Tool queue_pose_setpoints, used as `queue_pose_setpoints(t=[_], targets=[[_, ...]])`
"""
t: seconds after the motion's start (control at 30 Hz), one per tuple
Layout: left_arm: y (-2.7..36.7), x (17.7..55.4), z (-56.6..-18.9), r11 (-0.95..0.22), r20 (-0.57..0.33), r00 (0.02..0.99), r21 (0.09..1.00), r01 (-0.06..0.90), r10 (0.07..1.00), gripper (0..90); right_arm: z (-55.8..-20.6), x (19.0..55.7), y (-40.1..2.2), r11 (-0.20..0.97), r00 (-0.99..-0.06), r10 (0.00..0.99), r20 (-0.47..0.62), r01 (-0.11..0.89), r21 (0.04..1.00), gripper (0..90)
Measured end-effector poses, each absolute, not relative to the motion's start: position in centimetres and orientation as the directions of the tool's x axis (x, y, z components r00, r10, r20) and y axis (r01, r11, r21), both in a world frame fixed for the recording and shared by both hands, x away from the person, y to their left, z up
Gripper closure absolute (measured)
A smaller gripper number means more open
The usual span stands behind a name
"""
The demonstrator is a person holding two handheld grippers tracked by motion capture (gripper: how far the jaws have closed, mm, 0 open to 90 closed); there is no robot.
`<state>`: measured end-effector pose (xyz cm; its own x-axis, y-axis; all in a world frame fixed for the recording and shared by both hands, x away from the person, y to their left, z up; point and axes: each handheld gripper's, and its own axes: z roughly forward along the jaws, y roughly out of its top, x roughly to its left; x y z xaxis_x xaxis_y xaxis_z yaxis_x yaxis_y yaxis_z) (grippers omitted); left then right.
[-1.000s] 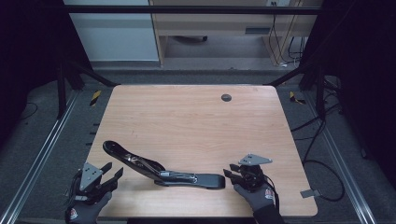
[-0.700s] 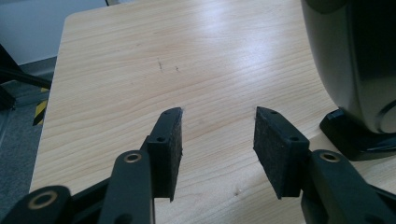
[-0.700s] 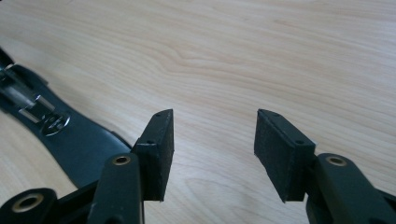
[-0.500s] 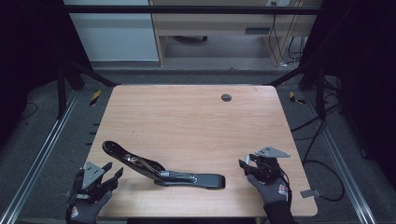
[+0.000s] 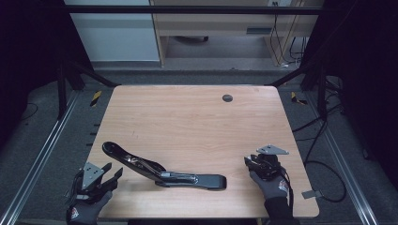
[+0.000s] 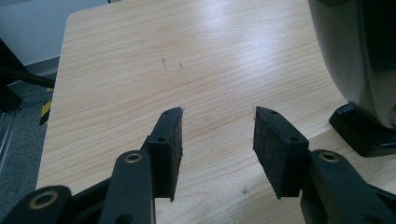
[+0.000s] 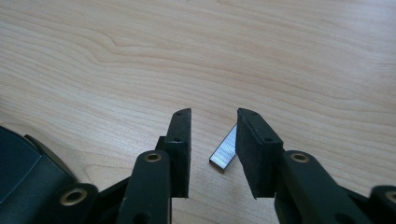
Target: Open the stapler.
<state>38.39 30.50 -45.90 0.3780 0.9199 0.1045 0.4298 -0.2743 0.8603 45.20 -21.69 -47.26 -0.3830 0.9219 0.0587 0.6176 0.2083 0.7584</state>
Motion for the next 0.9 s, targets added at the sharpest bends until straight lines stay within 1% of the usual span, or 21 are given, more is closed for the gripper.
queue_pose_setpoints(t=[0.1, 0.3, 0.33, 0.63, 0.9], targets=[[30.5, 38.4, -45.9, -0.279, 0.105, 0.382, 0.856, 0.434, 0.918, 51.8, -47.4, 45.5, -21.5, 0.202, -0.372, 0.926, 0.069, 0.64, 0.741, 70.9], [30.4, 38.4, -45.9, -0.282, 0.103, 0.386, 0.851, 0.442, 0.917, 51.5, -47.9, 46.1, -21.2, 0.219, -0.35, 0.936, 0.037, 0.662, 0.717, 70.9], [30.4, 38.4, -45.9, -0.281, 0.102, 0.386, 0.851, 0.444, 0.917, 51.4, -47.9, 46.2, -21.2, 0.204, -0.34, 0.939, 0.052, 0.67, 0.714, 70.9], [30.4, 38.5, -46.0, -0.281, 0.097, 0.388, 0.846, 0.453, 0.917, 50.9, -48.3, 46.9, -21.1, 0.173, -0.301, 0.951, 0.065, 0.697, 0.696, 70.3], [30.3, 38.5, -46.0, -0.288, 0.099, 0.395, 0.843, 0.454, 0.913, 50.6, -48.6, 47.3, -21.1, 0.176, -0.288, 0.956, 0.051, 0.708, 0.684, 70.2]])
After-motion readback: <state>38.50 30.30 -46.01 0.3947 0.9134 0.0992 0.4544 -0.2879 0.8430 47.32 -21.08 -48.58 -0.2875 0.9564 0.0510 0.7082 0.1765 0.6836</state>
